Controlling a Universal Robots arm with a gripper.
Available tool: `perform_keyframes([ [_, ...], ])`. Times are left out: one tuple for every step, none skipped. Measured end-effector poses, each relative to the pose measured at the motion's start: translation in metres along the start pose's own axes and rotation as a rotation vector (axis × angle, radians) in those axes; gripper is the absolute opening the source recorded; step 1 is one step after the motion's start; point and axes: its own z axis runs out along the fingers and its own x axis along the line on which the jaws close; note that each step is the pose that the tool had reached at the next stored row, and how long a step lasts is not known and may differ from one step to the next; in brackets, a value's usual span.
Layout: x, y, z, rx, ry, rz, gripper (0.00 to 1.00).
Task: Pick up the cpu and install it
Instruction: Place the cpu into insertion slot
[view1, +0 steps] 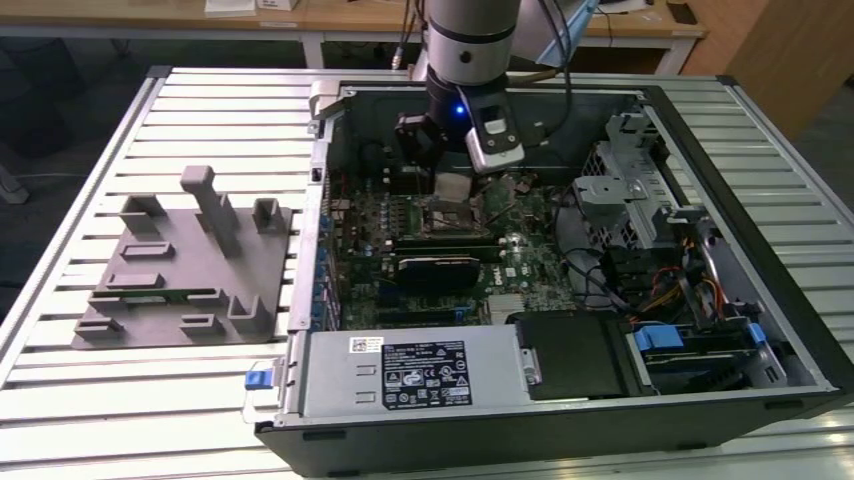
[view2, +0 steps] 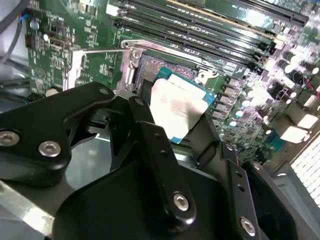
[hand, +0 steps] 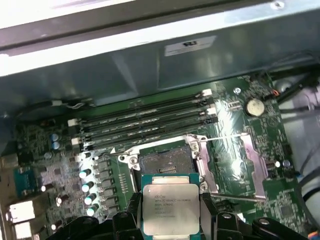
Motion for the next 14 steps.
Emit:
perform_keyframes([
  [0.0000,0.0000,0.0000,0.0011,-0.0013,0.015,0.55],
  [0.0000,0.0000,0.0001,0.0020,-0.0026,0.031,0.55],
  [0.0000,0.0000,0.0001,0.0028,-0.0039,0.047,0.55],
  [0.0000,0.0000,0.0001,0.0034,-0.0052,0.064,0.55],
  [0.0000,0.0000,0.0002,0.0039,-0.0064,0.080,0.55],
  [0.0000,0.0000,0.0002,0.0042,-0.0075,0.096,0.55],
  [0.0000,0.0000,0.0002,0.0044,-0.0086,0.112,0.55],
  [0.0000,0.0000,0.0002,0.0046,-0.0097,0.128,0.55],
  [0.0000,0.0000,0.0003,0.0047,-0.0108,0.144,0.55],
  [0.0000,0.0000,0.0003,0.0050,-0.0119,0.161,0.55],
  [0.0000,0.0000,0.0003,0.0051,-0.0129,0.176,0.55],
  [0.0000,0.0000,0.0003,0.0053,-0.0140,0.192,0.55],
  [0.0000,0.0000,0.0003,0.0055,-0.0152,0.208,0.55],
  [0.0000,0.0000,0.0003,0.0057,-0.0164,0.225,0.55],
])
